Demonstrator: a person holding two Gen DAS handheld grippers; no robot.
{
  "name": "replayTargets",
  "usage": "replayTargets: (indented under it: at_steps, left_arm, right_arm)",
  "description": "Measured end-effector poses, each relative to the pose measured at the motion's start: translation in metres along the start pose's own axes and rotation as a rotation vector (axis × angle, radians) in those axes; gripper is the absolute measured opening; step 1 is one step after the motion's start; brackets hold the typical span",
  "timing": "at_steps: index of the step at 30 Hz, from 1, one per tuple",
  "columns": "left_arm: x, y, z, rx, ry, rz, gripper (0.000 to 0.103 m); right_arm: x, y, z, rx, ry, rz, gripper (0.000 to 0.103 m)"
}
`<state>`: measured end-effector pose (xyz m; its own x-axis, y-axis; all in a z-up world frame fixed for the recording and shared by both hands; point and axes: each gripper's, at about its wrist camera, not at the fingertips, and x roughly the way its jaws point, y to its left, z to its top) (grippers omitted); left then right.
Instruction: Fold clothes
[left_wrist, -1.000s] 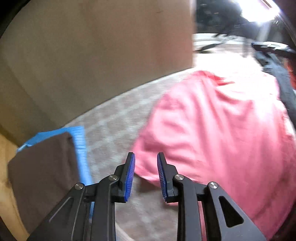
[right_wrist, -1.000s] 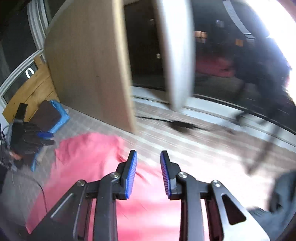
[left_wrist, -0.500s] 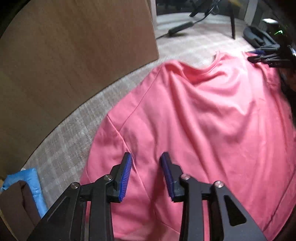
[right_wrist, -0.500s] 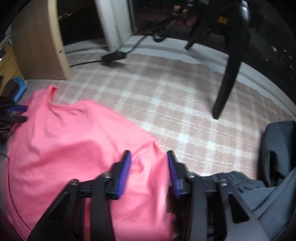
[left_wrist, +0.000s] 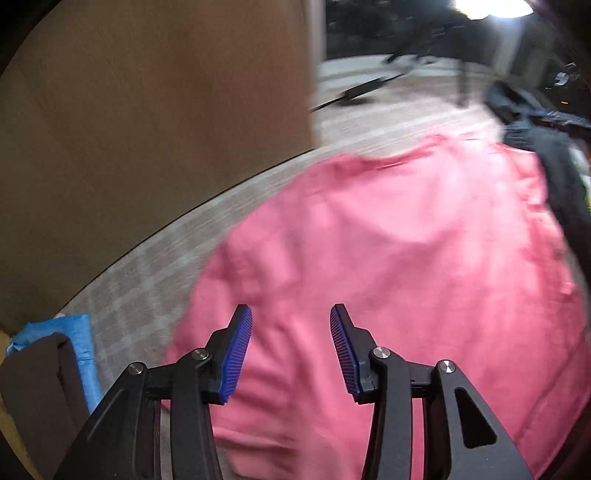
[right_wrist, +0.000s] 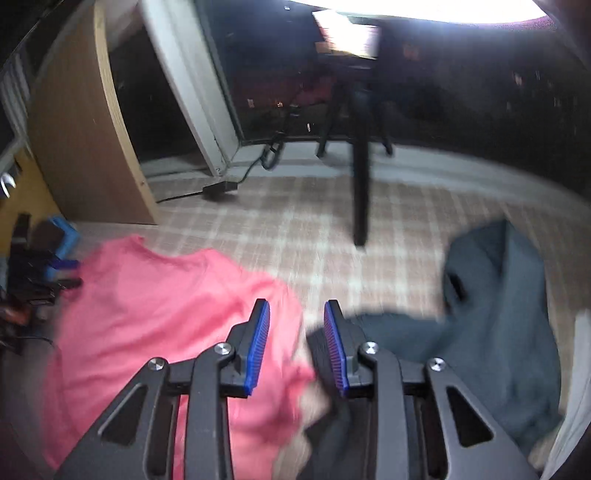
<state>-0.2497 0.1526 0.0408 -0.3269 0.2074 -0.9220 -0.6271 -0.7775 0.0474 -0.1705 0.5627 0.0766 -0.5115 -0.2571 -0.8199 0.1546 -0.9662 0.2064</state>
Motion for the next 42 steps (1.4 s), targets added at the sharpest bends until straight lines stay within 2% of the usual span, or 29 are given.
replayTargets:
  at_steps: [3,5,8,9,11,12,13,16,17,19,20,21,23,26,28,30,33,37,39,40,42]
  left_arm:
    - [-0.029,-0.065,0.007,0.095,-0.051,-0.108,0.042]
    - [-0.039,-0.116,0.014,0.165,-0.073,-0.177,0.043]
    - [-0.05,-0.19,0.027,0.242,-0.083,-0.268,0.043]
    - [-0.05,-0.214,0.031,0.262,-0.076,-0.282,0.043]
    - [-0.043,-0.254,0.041,0.292,-0.064,-0.281,0.043]
    - [-0.039,-0.272,0.045,0.305,-0.056,-0.277,0.043]
    - [-0.032,-0.286,0.05,0.314,-0.049,-0.268,0.043]
    - [0.005,-0.316,0.061,0.331,0.01,-0.211,0.043]
    - [0.016,-0.32,0.064,0.33,0.029,-0.196,0.043]
    - [0.031,-0.32,0.067,0.311,0.058,-0.178,0.041]
    - [0.031,-0.315,0.069,0.289,0.057,-0.179,0.037]
    - [0.03,-0.309,0.071,0.264,0.053,-0.183,0.022]
    - [0.027,-0.295,0.075,0.2,0.046,-0.198,0.005]
    - [0.02,-0.271,0.077,0.102,0.039,-0.232,0.005]
    - [0.017,-0.265,0.077,0.091,0.038,-0.219,0.005]
    - [0.019,-0.264,0.077,0.084,0.045,-0.215,0.005]
    - [0.022,-0.264,0.076,0.08,0.055,-0.214,0.005]
    - [0.021,-0.268,0.073,0.074,0.055,-0.228,0.005]
    - [0.019,-0.266,0.074,0.065,0.051,-0.226,0.005]
    - [0.018,-0.264,0.074,0.058,0.049,-0.223,0.005]
    - [0.014,-0.258,0.074,0.044,0.04,-0.222,0.005]
  right_arm:
    - [-0.004,-0.01,-0.029,0.008,0.075,0.023,0.03]
    - [0.0,-0.012,-0.041,0.006,0.123,0.083,0.029]
    - [0.019,-0.016,-0.046,-0.012,0.166,0.111,0.029]
    - [0.026,-0.02,-0.046,-0.024,0.18,0.095,0.029]
    - [0.039,-0.03,-0.046,-0.049,0.213,0.049,0.026]
    - [0.042,-0.037,-0.046,-0.068,0.224,0.009,0.018]
    - [0.045,-0.044,-0.045,-0.089,0.233,-0.039,0.001]
    - [0.035,-0.061,-0.038,-0.06,0.242,0.007,0.002]
    - [0.03,-0.062,-0.036,-0.069,0.229,0.045,0.006]
    - [0.022,-0.055,-0.031,-0.105,0.202,0.14,0.006]
    - [0.021,-0.05,-0.029,-0.129,0.192,0.177,0.006]
    - [0.022,-0.044,-0.025,-0.155,0.182,0.21,0.006]
    - [0.031,-0.035,-0.019,-0.201,0.183,0.239,0.006]
    - [0.053,-0.02,-0.014,-0.308,0.198,0.216,0.006]
    - [0.068,-0.016,-0.016,-0.359,0.221,0.201,0.006]
    - [0.074,-0.015,-0.014,-0.377,0.239,0.239,0.006]
    - [0.085,-0.008,-0.011,-0.433,0.251,0.232,0.007]
    - [0.088,-0.011,-0.004,-0.43,0.266,0.244,0.007]
    - [0.084,-0.016,-0.001,-0.423,0.265,0.248,0.025]
    - [0.082,-0.018,-0.001,-0.432,0.26,0.257,0.041]
    - [0.078,-0.018,-0.006,-0.46,0.248,0.296,0.044]
